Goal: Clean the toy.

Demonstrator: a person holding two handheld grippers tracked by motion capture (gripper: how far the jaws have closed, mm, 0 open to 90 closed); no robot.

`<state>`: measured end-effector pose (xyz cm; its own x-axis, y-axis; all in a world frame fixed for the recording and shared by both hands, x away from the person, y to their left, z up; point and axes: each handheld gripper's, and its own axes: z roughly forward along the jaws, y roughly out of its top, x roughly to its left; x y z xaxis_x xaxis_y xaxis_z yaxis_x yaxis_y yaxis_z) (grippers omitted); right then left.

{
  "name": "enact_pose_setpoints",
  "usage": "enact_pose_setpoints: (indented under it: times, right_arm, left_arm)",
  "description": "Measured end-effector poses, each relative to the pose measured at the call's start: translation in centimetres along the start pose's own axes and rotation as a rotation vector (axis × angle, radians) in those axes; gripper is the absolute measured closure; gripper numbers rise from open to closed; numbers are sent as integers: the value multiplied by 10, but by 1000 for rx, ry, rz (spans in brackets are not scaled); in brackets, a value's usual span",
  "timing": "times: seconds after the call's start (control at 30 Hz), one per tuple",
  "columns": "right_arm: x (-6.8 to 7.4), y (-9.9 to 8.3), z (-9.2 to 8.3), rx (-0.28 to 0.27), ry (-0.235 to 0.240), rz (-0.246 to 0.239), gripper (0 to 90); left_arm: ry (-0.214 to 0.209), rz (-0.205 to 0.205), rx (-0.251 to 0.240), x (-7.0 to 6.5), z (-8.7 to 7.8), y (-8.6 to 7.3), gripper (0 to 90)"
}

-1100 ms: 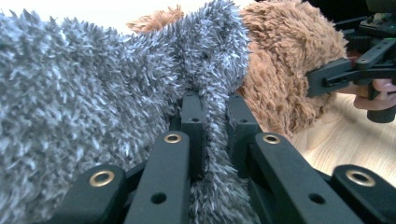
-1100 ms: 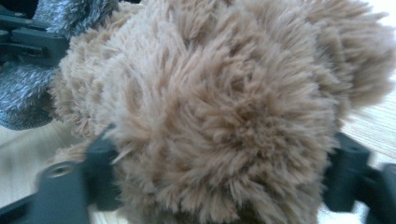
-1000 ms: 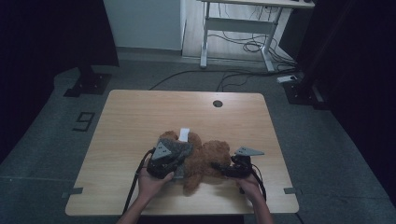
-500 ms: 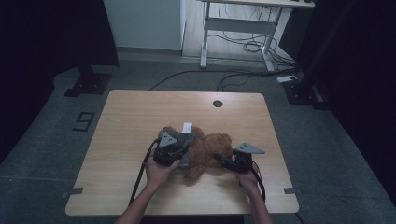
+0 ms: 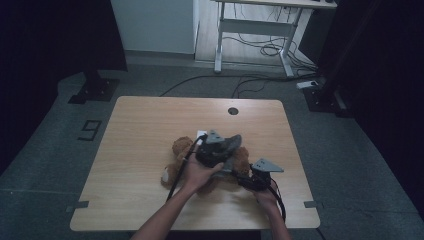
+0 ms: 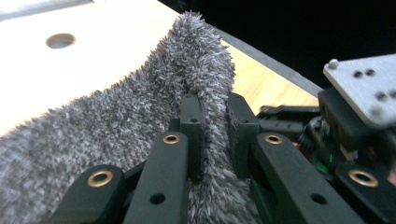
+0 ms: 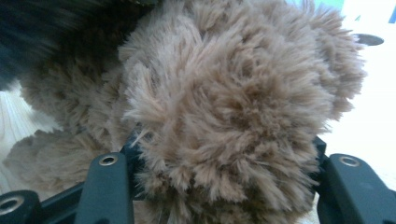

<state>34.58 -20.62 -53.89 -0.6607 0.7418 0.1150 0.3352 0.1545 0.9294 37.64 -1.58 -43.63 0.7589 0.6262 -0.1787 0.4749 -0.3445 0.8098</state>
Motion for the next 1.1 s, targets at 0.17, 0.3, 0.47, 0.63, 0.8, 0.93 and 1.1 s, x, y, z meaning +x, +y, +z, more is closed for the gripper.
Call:
enact_pose_setpoints:
  times: [0.17, 0.3, 0.47, 0.63, 0.8, 0.93, 1.1]
  right_arm:
    - [-1, -2, -2, 10, 11, -12, 417]
    - [-1, -2, -2, 12, 23, -20, 417]
    - [-4, -3, -3, 13, 40, 7, 416]
    - [-6, -3, -3, 10, 53, 23, 415]
    - [-7, -3, -3, 8, 63, 32, 413]
    - [-6, -3, -4, 9, 65, 34, 413]
    - [-6, -3, -4, 9, 65, 32, 413]
  left_arm:
    - [-1, -12, 35, -1, 19, -8, 795]
    - [44, 10, 53, 6, 8, -13, 799]
    - [105, -20, 88, 32, -11, -28, 800]
    - [114, -67, 38, 55, -43, -40, 800]
    - [128, -132, 10, 80, -68, -56, 800]
    - [162, -152, 11, 92, -79, -63, 798]
    - [189, -205, 19, 107, -92, -70, 800]
